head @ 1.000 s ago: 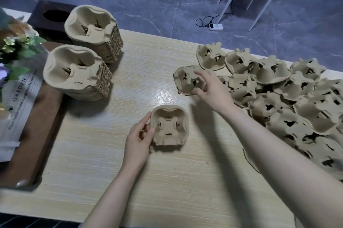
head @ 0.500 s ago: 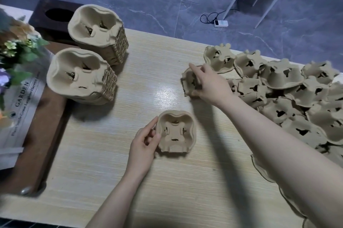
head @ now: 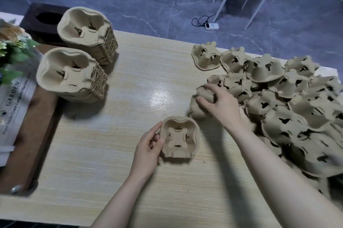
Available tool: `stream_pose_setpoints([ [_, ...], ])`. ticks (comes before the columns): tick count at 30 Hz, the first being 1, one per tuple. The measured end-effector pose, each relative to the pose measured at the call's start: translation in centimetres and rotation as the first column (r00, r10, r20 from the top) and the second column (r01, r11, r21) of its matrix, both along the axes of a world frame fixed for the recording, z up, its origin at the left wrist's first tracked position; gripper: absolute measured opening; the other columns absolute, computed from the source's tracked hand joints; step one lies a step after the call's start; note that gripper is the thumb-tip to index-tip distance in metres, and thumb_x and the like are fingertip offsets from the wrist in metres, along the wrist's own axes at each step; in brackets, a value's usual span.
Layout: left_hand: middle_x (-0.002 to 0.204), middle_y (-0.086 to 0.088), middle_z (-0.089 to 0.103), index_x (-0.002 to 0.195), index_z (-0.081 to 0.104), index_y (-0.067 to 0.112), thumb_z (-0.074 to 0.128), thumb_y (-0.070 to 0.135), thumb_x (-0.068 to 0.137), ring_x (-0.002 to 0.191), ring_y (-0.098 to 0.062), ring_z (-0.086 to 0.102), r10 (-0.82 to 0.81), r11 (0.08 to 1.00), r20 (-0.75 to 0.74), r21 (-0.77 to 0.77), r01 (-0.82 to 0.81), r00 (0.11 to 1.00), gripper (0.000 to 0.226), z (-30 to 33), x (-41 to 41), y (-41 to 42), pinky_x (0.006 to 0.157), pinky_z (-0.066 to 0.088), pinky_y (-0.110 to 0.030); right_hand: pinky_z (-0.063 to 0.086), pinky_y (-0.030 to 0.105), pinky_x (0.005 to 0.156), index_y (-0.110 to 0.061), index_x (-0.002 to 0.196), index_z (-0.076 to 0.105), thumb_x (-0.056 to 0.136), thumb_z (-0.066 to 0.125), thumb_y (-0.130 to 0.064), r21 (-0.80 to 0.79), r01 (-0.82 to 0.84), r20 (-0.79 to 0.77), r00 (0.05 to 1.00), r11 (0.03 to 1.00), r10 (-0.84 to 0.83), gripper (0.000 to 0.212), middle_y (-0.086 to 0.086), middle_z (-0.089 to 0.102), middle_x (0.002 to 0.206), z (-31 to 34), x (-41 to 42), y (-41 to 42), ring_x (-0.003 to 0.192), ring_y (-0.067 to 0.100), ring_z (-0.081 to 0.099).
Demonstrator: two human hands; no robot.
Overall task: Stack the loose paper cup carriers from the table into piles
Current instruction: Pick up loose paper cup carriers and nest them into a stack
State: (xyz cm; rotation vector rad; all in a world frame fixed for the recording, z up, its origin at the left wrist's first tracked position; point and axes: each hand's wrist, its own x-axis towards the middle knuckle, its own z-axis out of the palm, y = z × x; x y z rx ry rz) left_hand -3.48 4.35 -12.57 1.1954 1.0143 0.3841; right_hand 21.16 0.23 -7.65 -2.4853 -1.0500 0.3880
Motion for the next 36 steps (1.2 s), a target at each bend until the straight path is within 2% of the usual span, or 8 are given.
stream_pose_setpoints([
  [5,0.107,-0.011,0.062,0.127,0.058,0.045,0.061,0.010,0.095,0.097,-0.022,0.061,-0.079,0.996,-0.029,0.034,0.080,0.996,0.048,-0.2,0.3,-2.6,0.088,0.050,-0.028,0.049,0.038,0.089,-0.037,0.143,0.044,0.087,0.066,-0.043,0.007,-0.021,-0.047,0.999,1.000,0.021,0.061,0.007,0.068,0.115,0.4,0.0,-2.7,0.108,0.028,0.062],
  [7,0.109,-0.009,0.063,0.128,0.057,0.044,0.061,0.011,0.095,0.098,-0.021,0.061,-0.090,0.995,-0.040,0.037,0.091,0.995,0.047,-0.2,0.4,-3.3,0.087,0.050,-0.025,0.047,0.036,0.087,-0.039,0.143,0.043,0.088,0.063,-0.045,-0.031,-0.055,-0.070,0.996,0.998,0.053,0.059,0.005,0.068,0.117,0.4,0.3,-3.8,0.109,0.028,0.061],
  [10,0.105,-0.006,0.062,0.126,0.057,0.048,0.061,0.011,0.095,0.092,-0.016,0.059,-0.082,0.996,-0.033,0.026,0.083,0.996,0.048,0.1,0.8,-4.0,0.080,0.046,-0.023,0.040,0.030,0.072,-0.039,0.135,0.049,0.088,0.062,-0.046,-0.065,-0.026,-0.074,0.997,0.998,0.021,0.049,-0.003,0.063,0.095,0.8,0.2,-5.4,0.100,0.027,0.062],
  [12,0.100,-0.004,0.061,0.123,0.058,0.050,0.061,0.010,0.095,0.086,-0.015,0.057,-0.081,0.996,-0.031,0.021,0.081,0.996,0.049,0.1,1.0,-4.3,0.076,0.045,-0.026,0.044,0.033,0.073,-0.039,0.133,0.052,0.087,0.064,-0.045,-0.051,0.027,-0.052,0.998,0.998,-0.030,0.048,-0.001,0.060,0.097,1.0,-0.1,-6.6,0.098,0.025,0.061],
  [19,0.098,-0.001,0.060,0.123,0.059,0.046,0.060,0.010,0.095,0.086,-0.012,0.058,-0.092,0.995,-0.033,0.023,0.093,0.995,0.046,0.7,1.9,-5.8,0.074,0.046,-0.021,0.044,0.033,0.076,-0.024,0.109,0.065,0.080,0.076,-0.026,0.166,0.122,-0.140,0.985,0.979,-0.099,0.032,-0.003,0.059,0.102,1.3,-0.1,-10.6,0.091,0.015,0.056],
  [24,0.085,-0.001,0.059,0.121,0.058,0.044,0.061,0.005,0.094,0.075,-0.004,0.056,-0.096,0.995,-0.004,0.009,0.096,0.995,0.048,1.4,2.2,-6.2,0.070,0.045,-0.014,0.046,0.029,0.070,-0.027,0.098,0.064,0.075,0.077,-0.009,0.352,0.232,-0.198,0.965,0.907,-0.170,0.032,-0.004,0.060,0.095,1.9,-0.6,-13.6,0.066,0.010,0.052],
  [29,0.078,0.005,0.056,0.121,0.060,0.045,0.064,0.005,0.092,0.071,-0.009,0.053,-0.109,0.994,-0.004,-0.013,0.109,0.994,0.049,1.2,3.3,-7.0,0.073,0.047,-0.032,0.043,0.020,0.063,-0.032,0.093,0.063,0.071,0.074,0.007,0.480,0.221,-0.251,0.962,0.849,-0.109,0.047,-0.006,0.061,0.090,1.8,-3.6,-16.3,0.064,0.010,0.052],
  [36,0.080,0.003,0.070,0.128,0.059,0.046,0.063,0.022,0.095,0.072,-0.020,0.062,-0.168,0.986,-0.053,0.005,0.168,0.984,0.041,1.6,4.5,-7.4,0.073,0.054,-0.046,0.047,0.014,0.078,-0.019,0.097,0.067,0.080,0.066,-0.027,0.547,0.121,-0.177,0.984,0.829,-0.027,0.019,-0.006,0.066,0.092,0.0,-7.1,-19.2,0.088,0.005,0.061],
])
